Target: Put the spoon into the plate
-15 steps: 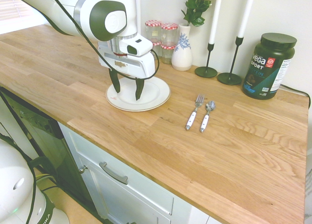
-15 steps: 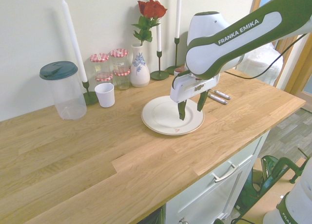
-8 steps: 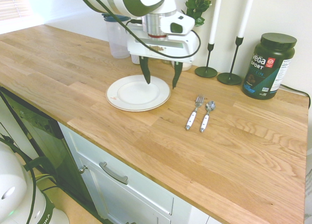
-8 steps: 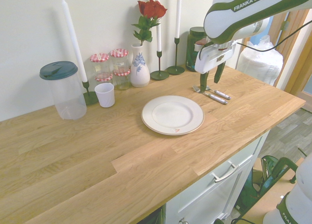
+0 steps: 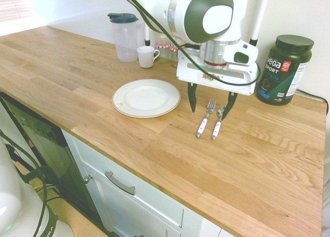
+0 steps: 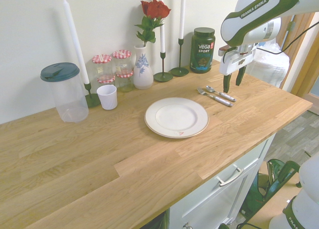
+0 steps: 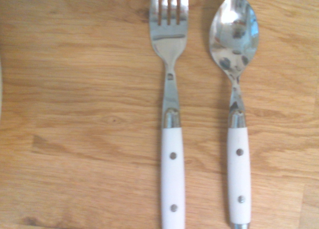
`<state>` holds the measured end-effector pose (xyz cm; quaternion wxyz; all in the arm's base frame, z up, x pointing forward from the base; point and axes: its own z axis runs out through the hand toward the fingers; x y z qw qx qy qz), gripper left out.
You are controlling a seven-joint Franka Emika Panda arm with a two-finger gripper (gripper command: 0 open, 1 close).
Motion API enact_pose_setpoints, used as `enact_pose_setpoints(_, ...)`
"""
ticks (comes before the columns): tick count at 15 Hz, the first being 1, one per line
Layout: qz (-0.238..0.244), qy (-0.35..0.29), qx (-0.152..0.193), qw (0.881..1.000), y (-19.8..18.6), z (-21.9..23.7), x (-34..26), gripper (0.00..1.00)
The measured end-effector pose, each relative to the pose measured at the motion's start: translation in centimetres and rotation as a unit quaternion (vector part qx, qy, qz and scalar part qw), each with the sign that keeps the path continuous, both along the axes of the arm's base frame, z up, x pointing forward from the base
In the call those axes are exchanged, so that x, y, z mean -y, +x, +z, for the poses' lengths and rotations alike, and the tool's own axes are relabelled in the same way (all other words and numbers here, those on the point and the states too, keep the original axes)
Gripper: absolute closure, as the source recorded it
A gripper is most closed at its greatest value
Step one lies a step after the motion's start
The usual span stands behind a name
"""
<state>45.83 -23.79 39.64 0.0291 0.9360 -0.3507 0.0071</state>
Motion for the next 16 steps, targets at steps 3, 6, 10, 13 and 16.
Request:
enact_pose_setpoints(3,0.011,-0.004,-0.007,1.0,0.4,-1.7,2.2,0.0)
enact_pose_setpoints(6,0.015,-0.007,-0.011,1.0,0.8,-3.4,3.0,0.0)
enact_pose_setpoints(10,0.015,-0.009,-0.011,1.0,1.4,-4.7,3.3,1.0)
enact_pose_setpoints(13,0.013,-0.008,-0.009,1.0,1.6,-5.2,3.3,1.0)
enact_pose_setpoints(16,0.012,-0.007,-0.006,1.0,1.7,-5.5,3.2,1.0)
